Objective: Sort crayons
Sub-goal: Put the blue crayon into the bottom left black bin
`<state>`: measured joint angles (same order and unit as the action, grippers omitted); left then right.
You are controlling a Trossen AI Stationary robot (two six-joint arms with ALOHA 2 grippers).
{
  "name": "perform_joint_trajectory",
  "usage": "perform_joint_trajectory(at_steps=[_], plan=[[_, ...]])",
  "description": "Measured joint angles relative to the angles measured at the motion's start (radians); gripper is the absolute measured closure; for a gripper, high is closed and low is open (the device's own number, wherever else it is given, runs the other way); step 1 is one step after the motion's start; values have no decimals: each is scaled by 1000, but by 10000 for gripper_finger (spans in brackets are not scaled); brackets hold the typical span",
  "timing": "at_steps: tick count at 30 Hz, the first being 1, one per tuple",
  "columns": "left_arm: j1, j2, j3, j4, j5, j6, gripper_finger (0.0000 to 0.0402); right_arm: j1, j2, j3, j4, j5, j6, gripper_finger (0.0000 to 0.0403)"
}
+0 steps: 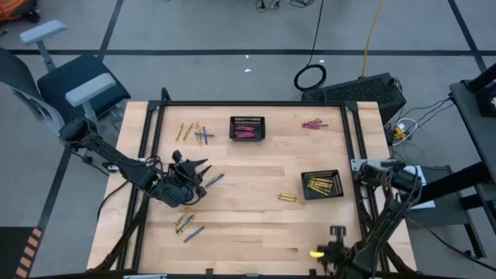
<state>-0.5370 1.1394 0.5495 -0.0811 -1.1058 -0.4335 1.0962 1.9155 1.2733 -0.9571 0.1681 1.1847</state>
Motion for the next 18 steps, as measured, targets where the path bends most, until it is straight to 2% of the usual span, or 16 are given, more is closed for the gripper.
perform_joint_trajectory(at_steps=[3,6,9,12,15,18], plan=[[27,43,0,76,44,-1,288,12,-113,-118,33,190,70,401],[68,138,0,244,132,89,288,-16,-257,-238,114,423,62,402],[109,269,0,557,242,279,288,-77,-376,-356,255,610,-83,402],[154,407,0,918,429,485,288,-142,-477,-468,475,769,-319,402],[193,526,4,1256,641,620,288,-224,-542,-606,800,824,-603,402],[218,600,20,1449,768,713,287,-317,-569,-745,1260,750,-896,402]])
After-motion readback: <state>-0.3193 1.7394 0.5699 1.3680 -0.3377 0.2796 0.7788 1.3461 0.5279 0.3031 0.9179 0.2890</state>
